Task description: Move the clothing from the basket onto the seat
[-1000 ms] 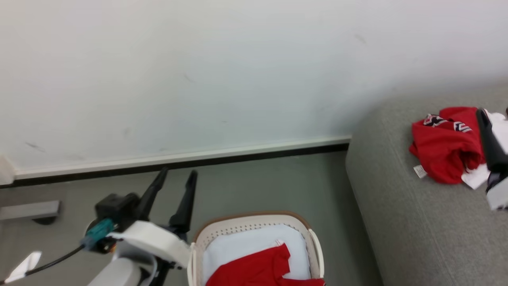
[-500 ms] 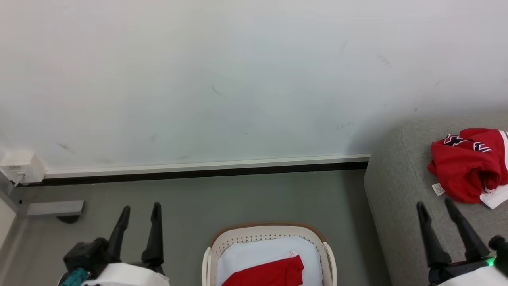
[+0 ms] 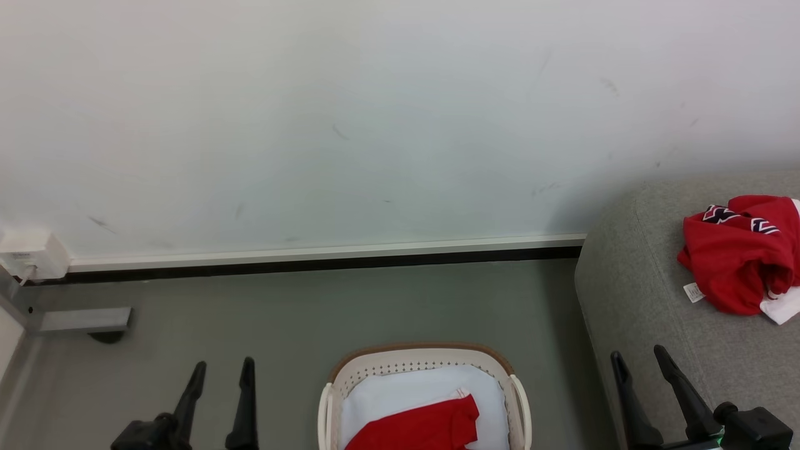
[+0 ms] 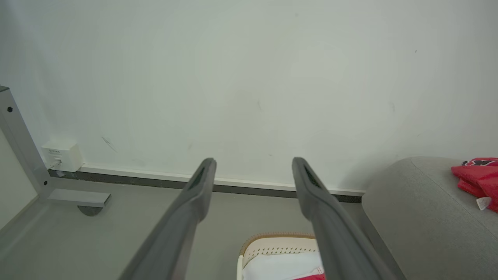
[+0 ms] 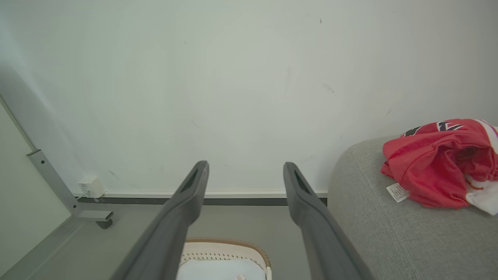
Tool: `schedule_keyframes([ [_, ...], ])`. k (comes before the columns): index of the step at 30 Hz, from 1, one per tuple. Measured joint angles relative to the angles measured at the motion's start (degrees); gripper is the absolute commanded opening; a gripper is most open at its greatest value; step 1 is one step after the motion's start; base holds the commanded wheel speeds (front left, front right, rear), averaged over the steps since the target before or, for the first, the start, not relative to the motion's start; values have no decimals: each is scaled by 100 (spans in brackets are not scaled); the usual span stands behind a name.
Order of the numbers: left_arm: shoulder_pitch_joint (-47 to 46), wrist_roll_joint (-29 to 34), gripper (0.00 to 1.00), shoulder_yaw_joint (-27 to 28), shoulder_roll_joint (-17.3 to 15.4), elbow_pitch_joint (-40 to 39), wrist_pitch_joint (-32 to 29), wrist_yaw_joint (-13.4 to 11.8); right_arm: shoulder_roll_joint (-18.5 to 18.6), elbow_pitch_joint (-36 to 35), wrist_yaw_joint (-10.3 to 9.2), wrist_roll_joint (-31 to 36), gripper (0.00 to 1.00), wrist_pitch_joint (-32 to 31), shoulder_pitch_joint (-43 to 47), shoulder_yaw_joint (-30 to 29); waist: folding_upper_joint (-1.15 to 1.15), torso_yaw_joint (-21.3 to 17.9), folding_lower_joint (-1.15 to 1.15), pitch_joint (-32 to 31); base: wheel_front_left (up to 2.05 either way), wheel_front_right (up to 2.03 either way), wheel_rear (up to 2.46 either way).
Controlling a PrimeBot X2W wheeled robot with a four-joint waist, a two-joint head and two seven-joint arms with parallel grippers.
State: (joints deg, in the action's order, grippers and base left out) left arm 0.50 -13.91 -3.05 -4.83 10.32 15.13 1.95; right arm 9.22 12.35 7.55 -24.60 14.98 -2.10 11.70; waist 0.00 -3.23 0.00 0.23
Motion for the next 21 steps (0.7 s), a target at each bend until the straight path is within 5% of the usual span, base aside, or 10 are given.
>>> schedule_keyframes([
  [21, -159, 354, 100, 358, 198, 159, 0, 386, -15, -11, 0, 27, 100, 5, -193, -7, 0, -135, 0, 137, 0, 0, 0],
])
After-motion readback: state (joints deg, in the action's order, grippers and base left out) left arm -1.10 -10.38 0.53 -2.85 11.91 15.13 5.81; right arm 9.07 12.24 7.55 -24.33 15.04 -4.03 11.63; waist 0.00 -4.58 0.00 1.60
